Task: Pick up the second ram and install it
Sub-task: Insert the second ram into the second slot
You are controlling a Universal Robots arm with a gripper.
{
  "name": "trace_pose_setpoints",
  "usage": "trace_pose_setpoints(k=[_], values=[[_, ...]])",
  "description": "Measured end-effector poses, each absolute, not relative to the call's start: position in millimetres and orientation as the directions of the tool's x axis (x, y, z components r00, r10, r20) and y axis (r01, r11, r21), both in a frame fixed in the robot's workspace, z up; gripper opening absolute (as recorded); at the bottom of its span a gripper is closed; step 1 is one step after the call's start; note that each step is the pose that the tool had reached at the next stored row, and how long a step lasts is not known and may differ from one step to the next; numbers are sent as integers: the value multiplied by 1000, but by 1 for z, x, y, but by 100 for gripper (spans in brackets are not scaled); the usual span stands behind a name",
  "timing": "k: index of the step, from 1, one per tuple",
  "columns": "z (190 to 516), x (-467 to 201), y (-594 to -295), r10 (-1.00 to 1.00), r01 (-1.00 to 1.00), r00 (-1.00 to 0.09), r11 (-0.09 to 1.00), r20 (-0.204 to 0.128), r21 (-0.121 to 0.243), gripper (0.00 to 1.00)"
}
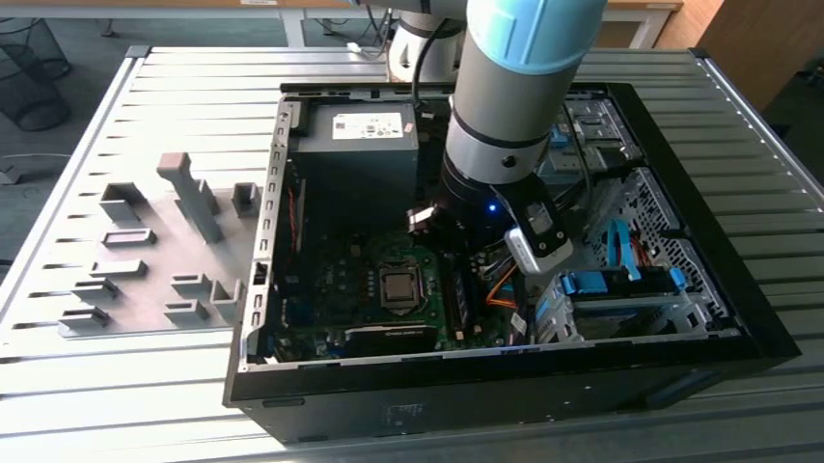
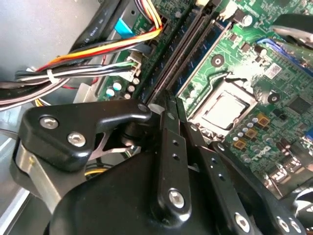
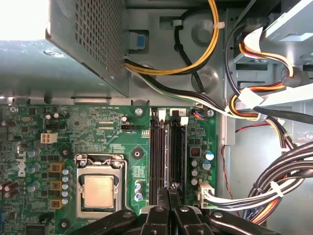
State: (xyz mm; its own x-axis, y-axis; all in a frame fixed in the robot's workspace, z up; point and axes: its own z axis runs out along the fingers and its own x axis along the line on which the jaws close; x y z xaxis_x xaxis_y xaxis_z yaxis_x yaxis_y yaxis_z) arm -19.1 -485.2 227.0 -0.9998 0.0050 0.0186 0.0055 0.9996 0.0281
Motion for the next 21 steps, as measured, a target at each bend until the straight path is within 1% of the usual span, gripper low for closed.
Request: trace_pose_setpoints(k=[21], values=[[231,-21,-486,11,11,-1000,999,19,31,12]])
